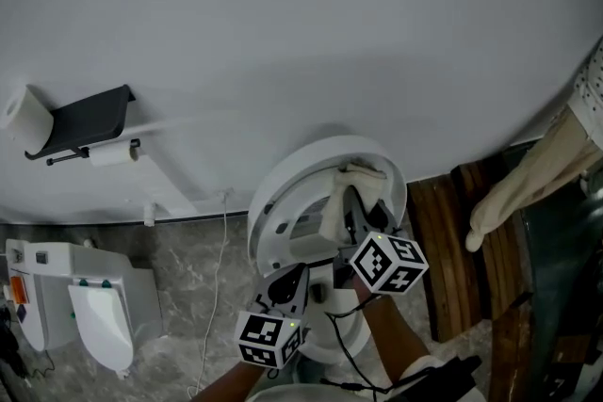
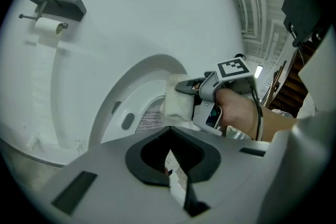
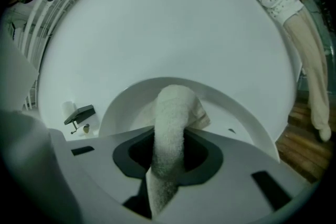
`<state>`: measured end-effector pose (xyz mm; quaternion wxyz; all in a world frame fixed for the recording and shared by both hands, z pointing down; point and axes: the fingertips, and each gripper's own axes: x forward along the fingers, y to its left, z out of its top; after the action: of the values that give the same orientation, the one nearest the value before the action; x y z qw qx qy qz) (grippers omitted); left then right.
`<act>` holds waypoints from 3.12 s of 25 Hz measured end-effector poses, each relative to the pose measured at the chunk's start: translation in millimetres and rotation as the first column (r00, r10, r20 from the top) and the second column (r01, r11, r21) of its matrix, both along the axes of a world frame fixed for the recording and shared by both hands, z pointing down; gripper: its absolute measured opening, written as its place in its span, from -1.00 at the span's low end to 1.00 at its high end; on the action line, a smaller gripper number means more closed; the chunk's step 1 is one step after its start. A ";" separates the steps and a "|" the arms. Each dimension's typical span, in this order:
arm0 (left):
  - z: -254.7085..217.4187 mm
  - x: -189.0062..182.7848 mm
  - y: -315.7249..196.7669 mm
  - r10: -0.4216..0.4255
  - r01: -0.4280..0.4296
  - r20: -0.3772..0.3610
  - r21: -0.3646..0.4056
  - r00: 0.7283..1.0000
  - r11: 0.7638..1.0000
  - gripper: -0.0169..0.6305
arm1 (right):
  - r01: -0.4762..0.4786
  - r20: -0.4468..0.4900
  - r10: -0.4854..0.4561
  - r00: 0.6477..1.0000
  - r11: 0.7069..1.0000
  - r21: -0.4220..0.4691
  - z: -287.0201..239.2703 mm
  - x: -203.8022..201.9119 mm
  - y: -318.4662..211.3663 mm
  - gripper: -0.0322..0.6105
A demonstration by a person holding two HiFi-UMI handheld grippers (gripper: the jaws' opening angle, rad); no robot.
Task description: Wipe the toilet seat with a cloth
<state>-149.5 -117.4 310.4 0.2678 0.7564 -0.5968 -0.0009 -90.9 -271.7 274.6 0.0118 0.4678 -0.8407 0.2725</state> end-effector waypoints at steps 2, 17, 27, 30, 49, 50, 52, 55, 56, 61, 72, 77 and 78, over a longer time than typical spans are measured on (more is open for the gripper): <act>4.2 5.3 4.1 0.027 -0.027 0.001 -0.004 1.000 1.000 -0.91 | -0.052 0.015 0.052 0.999 0.999 0.001 7.9 20.6 -3.6 -0.62; 115.1 41.7 13.4 0.058 -0.058 -0.005 0.006 0.998 0.998 -0.91 | -0.247 0.120 0.257 0.959 0.965 -0.090 152.6 141.8 16.8 -0.62; 185.3 60.7 56.0 0.019 -0.020 -0.035 -0.022 0.999 1.000 -0.91 | -0.260 0.167 0.270 0.948 0.962 -0.081 236.1 172.1 50.9 -0.62; 203.3 65.8 71.7 0.004 -0.007 -0.055 -0.048 0.998 0.999 -0.91 | -0.262 0.139 0.274 0.952 0.960 -0.098 263.5 174.2 62.0 -0.62; 214.8 -0.5 138.7 -0.212 0.208 -0.055 -0.068 0.976 0.976 -0.91 | 0.160 0.047 -0.153 0.987 0.956 -0.246 338.6 2.8 179.5 -0.62; 212.3 -7.7 142.6 -0.234 0.231 -0.054 -0.066 0.971 0.971 -0.91 | 0.193 0.037 -0.190 0.981 0.951 -0.242 336.2 -9.8 187.4 -0.62; 206.0 -20.9 150.6 -0.274 0.271 -0.053 -0.062 0.960 0.961 -0.91 | 0.258 0.017 -0.261 0.965 0.938 -0.232 329.5 -34.0 202.4 -0.62; 193.0 -36.9 161.5 -0.319 0.317 -0.052 -0.049 0.946 0.947 -0.91 | 0.333 -0.005 -0.342 0.940 0.919 -0.212 313.3 -64.5 217.9 -0.62; 187.7 -41.4 164.4 -0.332 0.330 -0.052 -0.043 0.942 0.943 -0.91 | 0.348 -0.009 -0.357 0.934 0.915 -0.205 306.0 -72.2 220.1 -0.62; 147.7 -56.7 176.6 -0.356 0.355 -0.045 -0.026 0.933 0.934 -0.91 | 0.366 -0.007 -0.375 0.927 0.908 -0.204 254.1 -89.9 222.8 -0.62; 31.9 -62.4 125.3 -0.299 0.305 -0.065 0.116 0.952 0.945 -0.91 | 0.328 -0.014 -0.333 0.943 0.935 -0.132 109.6 -100.7 144.2 -0.62; -8.2 -54.0 87.5 -0.242 0.249 -0.064 0.164 0.968 0.954 -0.91 | 0.285 0.019 -0.284 0.959 0.956 -0.071 48.3 -95.4 101.0 -0.62; -14.3 -51.6 80.2 -0.229 0.236 -0.062 0.171 0.972 0.957 -0.91 | 0.264 0.026 -0.263 0.964 0.963 -0.058 37.7 -91.2 89.7 -0.62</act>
<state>-201.2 -37.2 296.1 0.2098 0.7017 -0.6733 -0.1014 -182.1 -182.0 312.3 0.0547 0.3488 -0.8868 0.2982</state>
